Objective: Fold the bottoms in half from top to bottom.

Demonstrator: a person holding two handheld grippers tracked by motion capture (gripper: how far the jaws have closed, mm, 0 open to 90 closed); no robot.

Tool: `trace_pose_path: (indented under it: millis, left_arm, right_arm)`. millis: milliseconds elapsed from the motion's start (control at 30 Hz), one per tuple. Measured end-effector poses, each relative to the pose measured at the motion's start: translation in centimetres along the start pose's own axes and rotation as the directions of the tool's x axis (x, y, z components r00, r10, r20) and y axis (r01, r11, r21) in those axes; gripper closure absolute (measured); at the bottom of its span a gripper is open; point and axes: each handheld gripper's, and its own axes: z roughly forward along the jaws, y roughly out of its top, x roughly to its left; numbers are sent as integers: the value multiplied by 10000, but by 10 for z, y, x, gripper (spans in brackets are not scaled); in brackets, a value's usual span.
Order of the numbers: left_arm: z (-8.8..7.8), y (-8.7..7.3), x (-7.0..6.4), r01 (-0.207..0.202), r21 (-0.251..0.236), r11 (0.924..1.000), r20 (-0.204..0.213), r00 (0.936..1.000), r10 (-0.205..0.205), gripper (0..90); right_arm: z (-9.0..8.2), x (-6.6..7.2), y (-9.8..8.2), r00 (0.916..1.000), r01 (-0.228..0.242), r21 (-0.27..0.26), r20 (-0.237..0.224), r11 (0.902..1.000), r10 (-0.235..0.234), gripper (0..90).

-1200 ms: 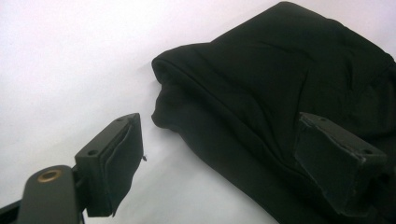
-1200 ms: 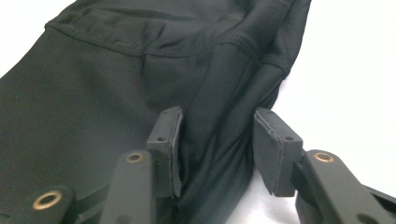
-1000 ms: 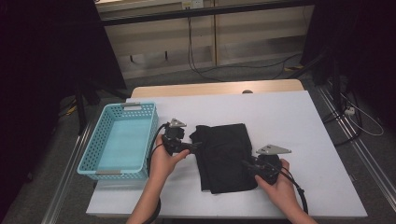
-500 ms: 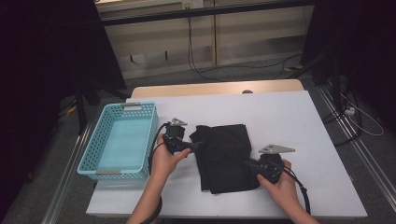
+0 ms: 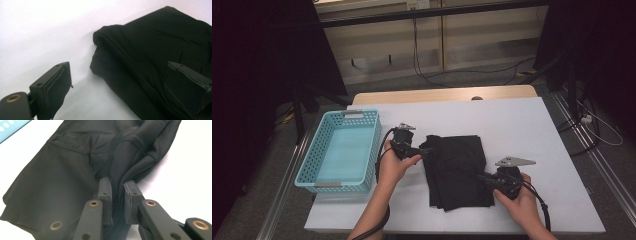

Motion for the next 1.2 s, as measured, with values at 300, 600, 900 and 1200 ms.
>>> trace_pose_path:
  millis: [300, 600, 900, 1200]
  left_arm:
    - [28, 11, 5, 533, 698, 9961, -493, 9975, -499, 126]
    - [47, 19, -2, 443, 990, 9941, -1076, 9936, -336, 227]
    - [47, 24, -12, 723, 1530, 9856, -482, 9967, -657, 711]
    - [29, 34, -1, 1080, 2024, 9733, -620, 9933, -973, 813]
  right_arm:
    - [-1, 1, 2, 9999, 121, -99, -53, 9999, -121, 785]
    - [-1, 2, 1, 9998, 194, -141, -35, 9997, -195, 782]
    - [1, 3, 1, 9998, 171, -128, -38, 9998, -171, 781]
    - [5, 5, 10, 9994, 313, -256, -134, 9992, -316, 781]
